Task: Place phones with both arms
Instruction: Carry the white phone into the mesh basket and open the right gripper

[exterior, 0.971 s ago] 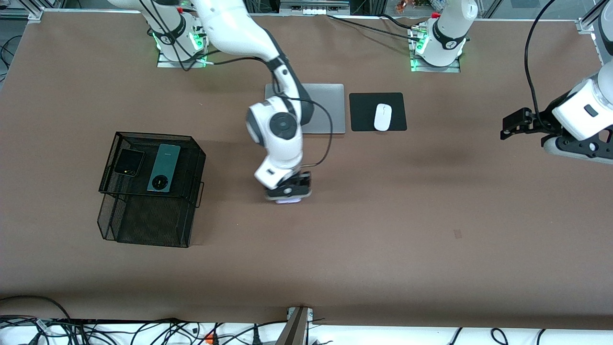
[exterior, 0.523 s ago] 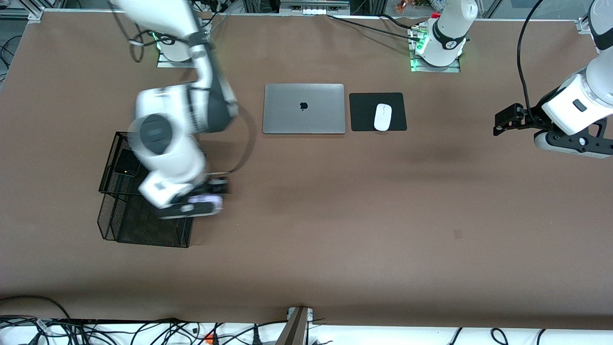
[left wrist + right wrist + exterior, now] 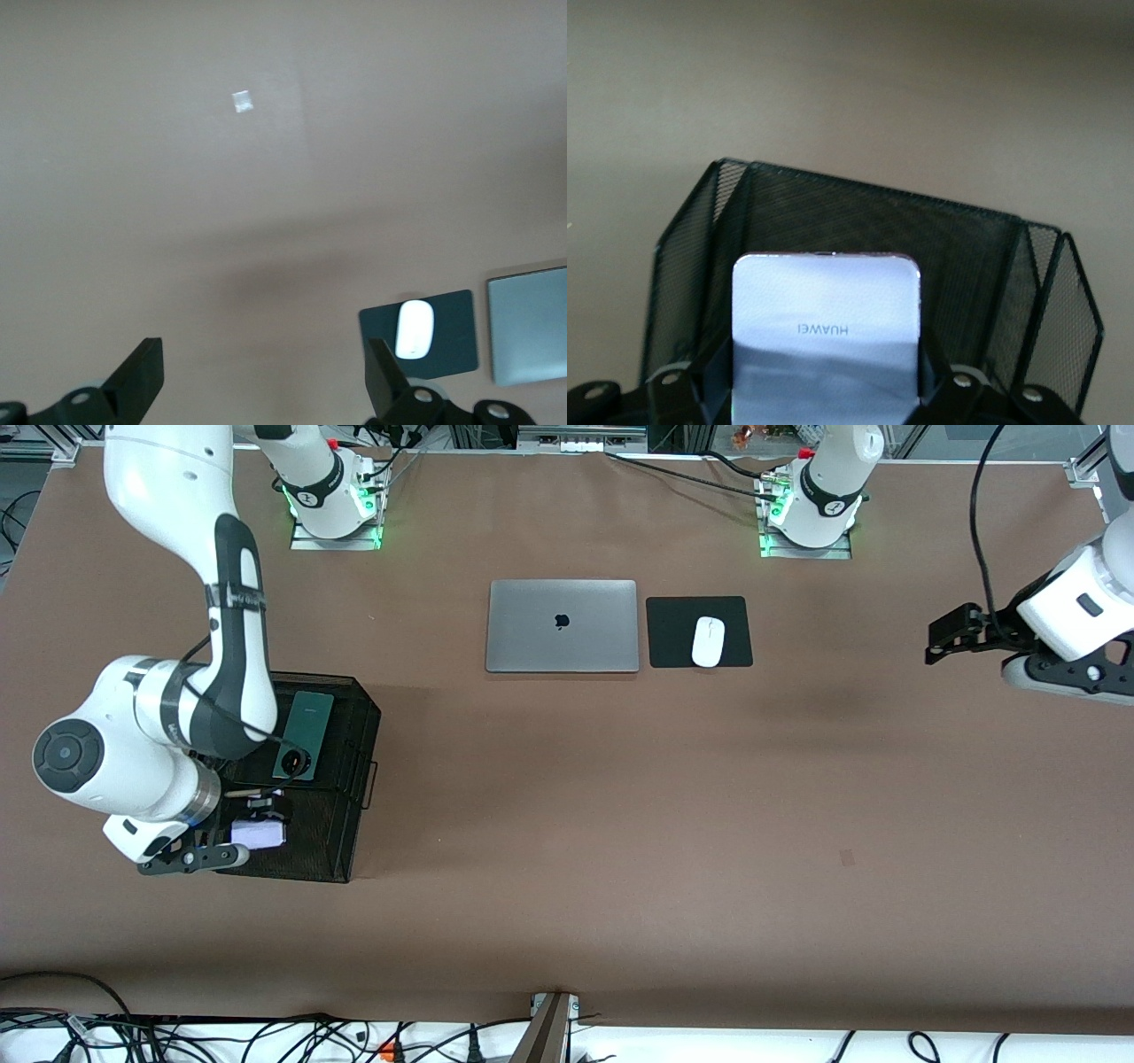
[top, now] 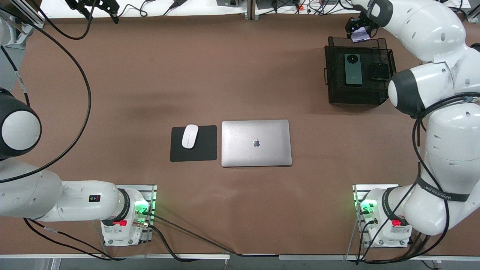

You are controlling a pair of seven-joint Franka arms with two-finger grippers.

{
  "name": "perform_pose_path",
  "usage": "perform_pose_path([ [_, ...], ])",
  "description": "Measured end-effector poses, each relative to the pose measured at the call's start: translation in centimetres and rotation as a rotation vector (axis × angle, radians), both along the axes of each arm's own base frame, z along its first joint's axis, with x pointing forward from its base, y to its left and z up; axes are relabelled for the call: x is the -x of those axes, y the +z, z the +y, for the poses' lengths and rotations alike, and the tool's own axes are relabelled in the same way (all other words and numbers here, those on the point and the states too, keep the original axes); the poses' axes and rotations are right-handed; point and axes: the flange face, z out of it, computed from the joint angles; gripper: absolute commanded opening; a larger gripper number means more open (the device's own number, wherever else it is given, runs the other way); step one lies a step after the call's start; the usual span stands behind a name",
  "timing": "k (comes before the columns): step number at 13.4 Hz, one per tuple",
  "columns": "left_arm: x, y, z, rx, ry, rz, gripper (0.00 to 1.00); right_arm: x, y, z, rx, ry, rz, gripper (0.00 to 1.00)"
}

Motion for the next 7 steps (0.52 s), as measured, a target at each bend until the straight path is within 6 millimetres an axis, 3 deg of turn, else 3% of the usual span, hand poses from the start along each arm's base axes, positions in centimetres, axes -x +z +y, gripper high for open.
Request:
perform_pose_path([
  [3,0.4,0.4,0.5,-0.007,0.001,0.009,1.0,-0.2,-2.5,0.0,-0.004,-0.02,-0.048,0.0],
  [7,1.2,0.1,0.5,-0.009,0.0,0.065,1.0,0.3,-6.4,-1.5,-0.018,-0.078,-0.038,0.0],
])
